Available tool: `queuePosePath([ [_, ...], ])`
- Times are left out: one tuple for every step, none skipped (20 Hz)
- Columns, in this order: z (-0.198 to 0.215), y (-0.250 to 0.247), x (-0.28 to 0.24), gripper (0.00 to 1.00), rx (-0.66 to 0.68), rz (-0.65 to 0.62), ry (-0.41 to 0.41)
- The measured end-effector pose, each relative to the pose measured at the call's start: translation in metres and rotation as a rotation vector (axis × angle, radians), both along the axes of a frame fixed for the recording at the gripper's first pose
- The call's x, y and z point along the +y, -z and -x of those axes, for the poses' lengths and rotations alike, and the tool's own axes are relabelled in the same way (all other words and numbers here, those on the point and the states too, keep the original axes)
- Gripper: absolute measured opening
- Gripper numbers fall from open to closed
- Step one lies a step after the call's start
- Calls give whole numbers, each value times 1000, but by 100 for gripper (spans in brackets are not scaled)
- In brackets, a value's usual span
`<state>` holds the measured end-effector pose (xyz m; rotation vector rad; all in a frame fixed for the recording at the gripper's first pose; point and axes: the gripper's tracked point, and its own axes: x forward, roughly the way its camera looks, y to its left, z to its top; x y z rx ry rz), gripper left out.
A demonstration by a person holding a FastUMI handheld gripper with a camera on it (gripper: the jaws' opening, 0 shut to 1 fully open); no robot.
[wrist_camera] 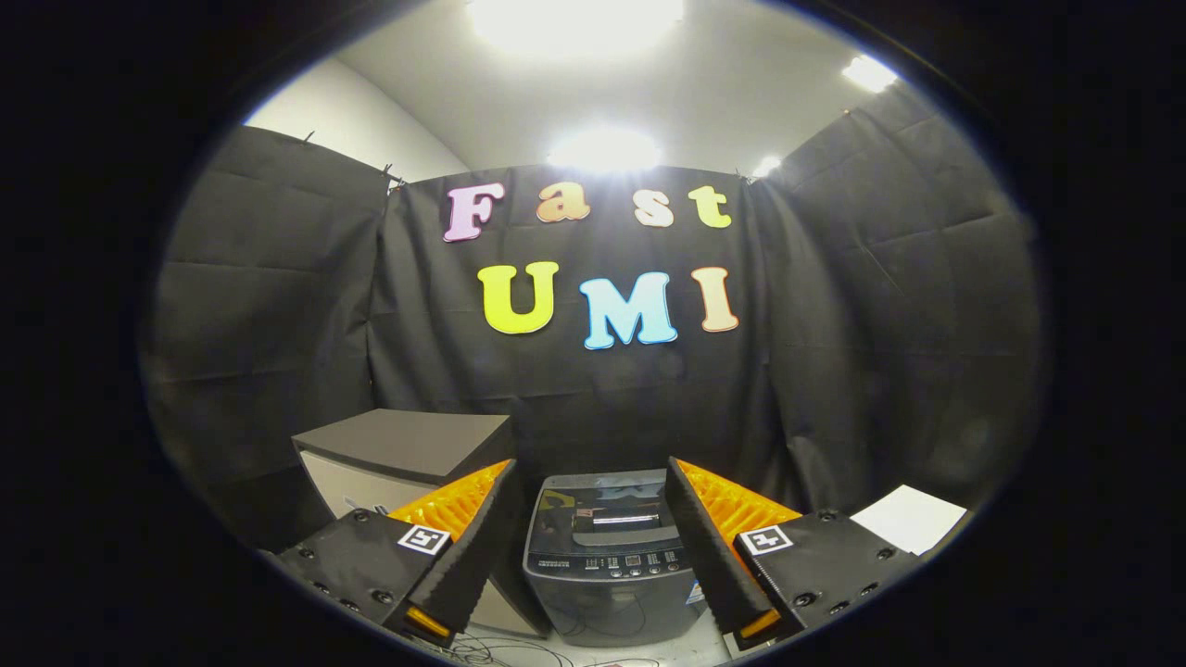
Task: Put the clothes into the washing machine and then close the washing machine lid.
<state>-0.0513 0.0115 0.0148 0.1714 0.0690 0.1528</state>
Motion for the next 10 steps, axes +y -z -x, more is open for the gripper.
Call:
queuePosePath([
  [2, 2, -1, 98, 1, 9, -2],
  [4, 5, -2, 98, 1, 14, -2],
  [5, 8, -2, 98, 5, 18, -2],
  [5, 9, -3, 98, 7, 18, -2],
  [7, 9, -2, 98, 7, 15, -2],
  [9, 8, -2, 98, 3, 11, -4],
  [9, 7, -3, 98, -3, 8, -2],
  [9, 7, -2, 98, -5, 6, -4],
  [10, 6, -2, 97, -8, 5, -6],
  [11, 5, -1, 97, -11, 7, -8],
])
